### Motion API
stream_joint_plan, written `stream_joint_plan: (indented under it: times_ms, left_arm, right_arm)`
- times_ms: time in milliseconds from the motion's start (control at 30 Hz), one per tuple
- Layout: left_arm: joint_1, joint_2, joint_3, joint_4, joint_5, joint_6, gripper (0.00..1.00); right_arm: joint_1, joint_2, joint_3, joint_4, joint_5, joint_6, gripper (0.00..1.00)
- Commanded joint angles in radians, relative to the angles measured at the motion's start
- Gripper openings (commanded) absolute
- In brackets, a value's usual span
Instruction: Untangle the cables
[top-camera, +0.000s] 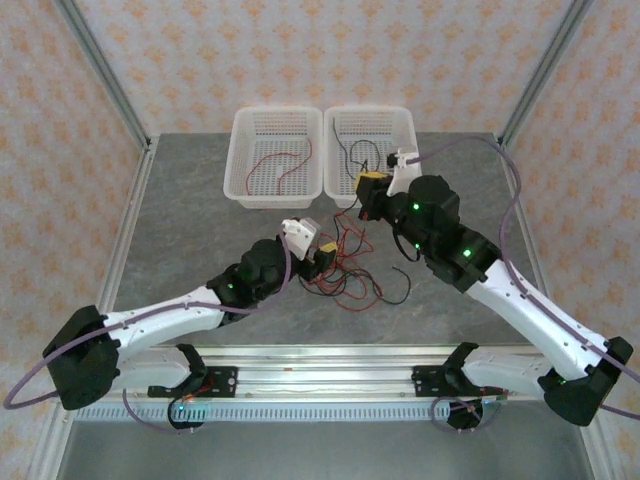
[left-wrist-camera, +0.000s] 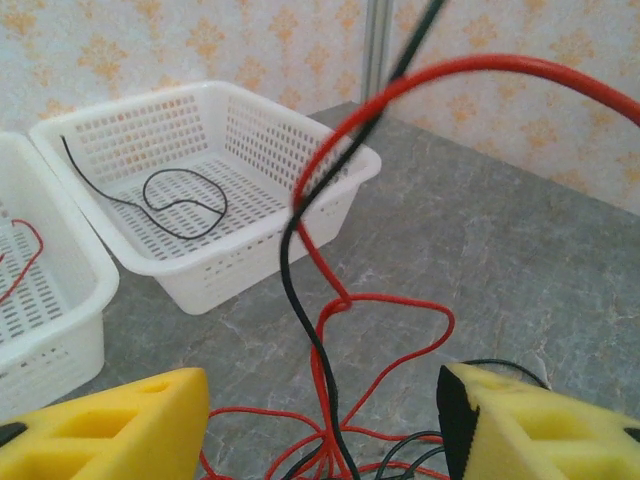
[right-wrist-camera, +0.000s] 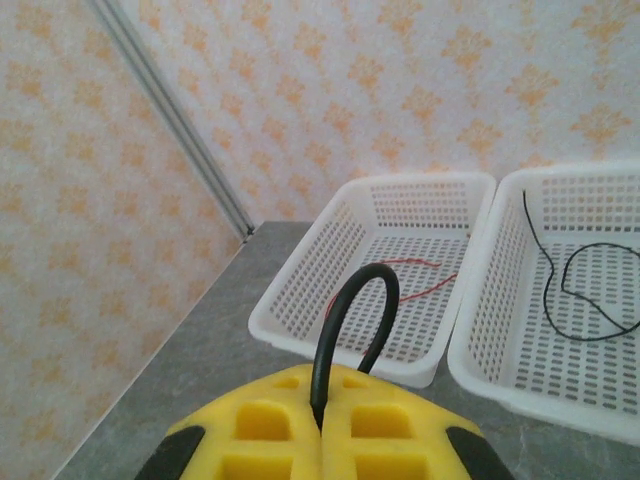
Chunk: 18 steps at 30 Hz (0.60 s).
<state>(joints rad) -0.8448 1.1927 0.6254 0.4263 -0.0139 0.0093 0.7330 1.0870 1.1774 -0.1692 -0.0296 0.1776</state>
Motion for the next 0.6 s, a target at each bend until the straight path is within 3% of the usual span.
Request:
stream_joint_plan:
  times_ms: [0,233,567]
  left_arm:
    - [-0.007,0.028,0.022,0.078,-0.039,-0.002,0.6]
    - [-0.007,0.042,0.017,0.106,-0.088,-0.014,0.56]
    - [-0.007,0.081,-0.015,0.153,-0.073,-0.038,0.56]
  right_arm:
    - [-0.022,0.022,0.057,0.063,0.014,-0.008,0.0]
    - [-0.037,0.055,0.154,0.065,-0.007,0.008,0.0]
    - [-0.043,0.115,0.429,-0.008,0.028,-0.025,0.0]
